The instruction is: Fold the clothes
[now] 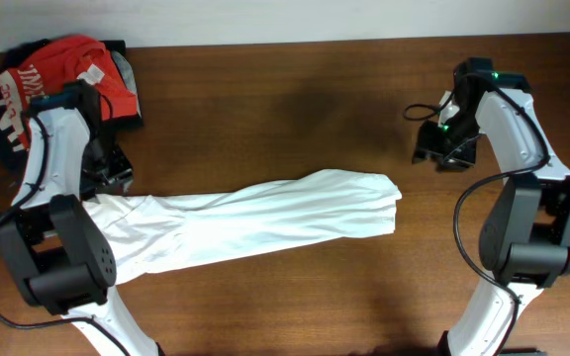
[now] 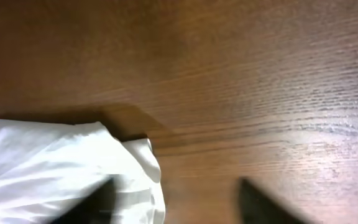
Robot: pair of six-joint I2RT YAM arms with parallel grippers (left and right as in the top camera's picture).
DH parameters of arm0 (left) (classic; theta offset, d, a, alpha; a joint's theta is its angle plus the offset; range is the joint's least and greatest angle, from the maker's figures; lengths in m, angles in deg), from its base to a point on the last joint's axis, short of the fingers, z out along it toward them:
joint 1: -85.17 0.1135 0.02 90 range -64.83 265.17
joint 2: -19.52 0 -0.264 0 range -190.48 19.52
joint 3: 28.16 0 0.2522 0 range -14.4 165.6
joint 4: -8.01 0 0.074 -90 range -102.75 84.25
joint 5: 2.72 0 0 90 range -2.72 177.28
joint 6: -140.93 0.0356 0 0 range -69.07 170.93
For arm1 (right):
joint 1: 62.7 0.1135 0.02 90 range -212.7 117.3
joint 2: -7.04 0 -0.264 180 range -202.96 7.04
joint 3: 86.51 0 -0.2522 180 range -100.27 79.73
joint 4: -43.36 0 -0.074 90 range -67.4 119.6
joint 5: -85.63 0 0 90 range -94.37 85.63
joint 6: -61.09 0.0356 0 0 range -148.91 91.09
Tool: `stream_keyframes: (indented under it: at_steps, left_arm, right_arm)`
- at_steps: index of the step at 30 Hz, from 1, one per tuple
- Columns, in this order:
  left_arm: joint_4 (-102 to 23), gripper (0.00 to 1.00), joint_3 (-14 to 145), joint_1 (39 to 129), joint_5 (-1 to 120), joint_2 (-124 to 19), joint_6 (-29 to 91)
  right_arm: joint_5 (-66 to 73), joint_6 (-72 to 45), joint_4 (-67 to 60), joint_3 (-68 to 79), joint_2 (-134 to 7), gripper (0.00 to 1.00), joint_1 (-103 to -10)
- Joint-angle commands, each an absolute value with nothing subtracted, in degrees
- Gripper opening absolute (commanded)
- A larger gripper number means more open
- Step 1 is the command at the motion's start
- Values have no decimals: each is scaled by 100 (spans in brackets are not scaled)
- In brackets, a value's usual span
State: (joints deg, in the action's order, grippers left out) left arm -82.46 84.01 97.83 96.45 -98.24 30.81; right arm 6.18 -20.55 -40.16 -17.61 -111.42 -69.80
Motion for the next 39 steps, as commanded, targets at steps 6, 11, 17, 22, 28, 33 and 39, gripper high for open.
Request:
stream_keyframes:
  at_steps: [6, 11, 17, 22, 28, 33, 39]
  left_arm:
    - [-8036, 99, 8475, 9770, 9154, -9843, 3057]
    - [-7971, 99, 8475, 9770, 9112, -9843, 3057]
    - [-7903, 99, 8475, 9768, 9108, -9846, 3057]
    - [-7905, 99, 8475, 9768, 9108, -9846, 3057]
    - [-7927, 99, 8403, 9768, 9108, -9846, 3057]
    - [-7866, 99, 8147, 9766, 9110, -9846, 3057]
    - [-7861, 99, 8126, 9766, 9110, -9846, 3055]
  right_arm:
    - [1142, -2726, -3345, -579, -11109, 99, -6953]
    - [2145, -2831, -2555, 541, -11109, 99, -6951]
    - [2714, -2822, -2343, 899, -11109, 91, -6785]
    - [2652, -2778, -2217, 897, -11109, 68, -6407]
    - [2298, -2522, -2127, 840, -11109, 4, -6562]
    - [994, -2009, -3028, -45, -11107, 4, -7209]
    - [226, -1867, -4549, -1573, -11067, 4, -7443]
